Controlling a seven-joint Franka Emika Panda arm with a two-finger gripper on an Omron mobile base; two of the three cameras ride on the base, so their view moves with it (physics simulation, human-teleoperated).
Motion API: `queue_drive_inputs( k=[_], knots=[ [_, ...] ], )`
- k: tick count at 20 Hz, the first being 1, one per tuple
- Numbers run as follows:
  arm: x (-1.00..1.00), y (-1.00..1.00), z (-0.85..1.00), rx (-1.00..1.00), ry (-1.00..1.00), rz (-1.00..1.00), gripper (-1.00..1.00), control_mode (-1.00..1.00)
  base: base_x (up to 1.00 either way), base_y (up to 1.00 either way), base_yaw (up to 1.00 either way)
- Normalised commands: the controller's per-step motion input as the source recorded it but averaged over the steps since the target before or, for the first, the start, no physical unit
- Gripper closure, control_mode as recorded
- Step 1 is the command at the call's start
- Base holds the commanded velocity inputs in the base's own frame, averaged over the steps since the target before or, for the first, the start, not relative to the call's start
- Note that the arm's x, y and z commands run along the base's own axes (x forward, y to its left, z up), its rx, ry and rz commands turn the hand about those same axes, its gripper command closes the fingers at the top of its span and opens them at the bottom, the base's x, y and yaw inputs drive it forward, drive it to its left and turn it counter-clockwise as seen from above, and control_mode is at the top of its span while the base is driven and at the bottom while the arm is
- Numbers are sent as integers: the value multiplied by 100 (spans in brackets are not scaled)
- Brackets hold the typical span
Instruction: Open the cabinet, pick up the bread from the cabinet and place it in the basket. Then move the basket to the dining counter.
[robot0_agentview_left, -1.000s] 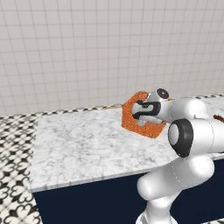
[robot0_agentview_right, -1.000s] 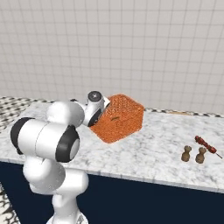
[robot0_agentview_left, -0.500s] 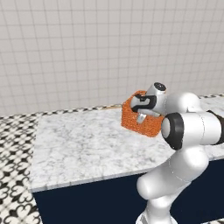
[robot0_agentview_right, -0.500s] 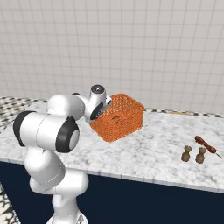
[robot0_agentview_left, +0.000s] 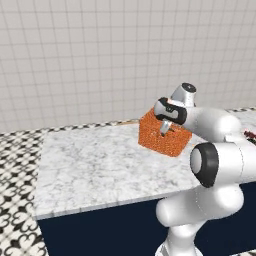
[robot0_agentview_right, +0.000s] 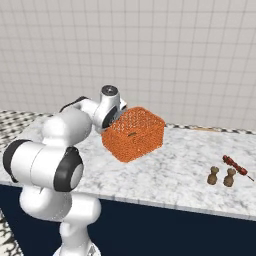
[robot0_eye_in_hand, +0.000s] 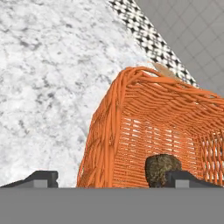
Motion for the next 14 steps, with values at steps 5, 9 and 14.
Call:
queue_drive_inputs(
  k=[5,9,14],
  knots=[
    [-84,10,67,0,7,-13,-100,-100,0,0,0],
    [-100,22,54,0,4,-22,-100,-100,0,0,0],
    [-100,32,28,0,1,-29,-100,-100,0,0,0]
  ],
)
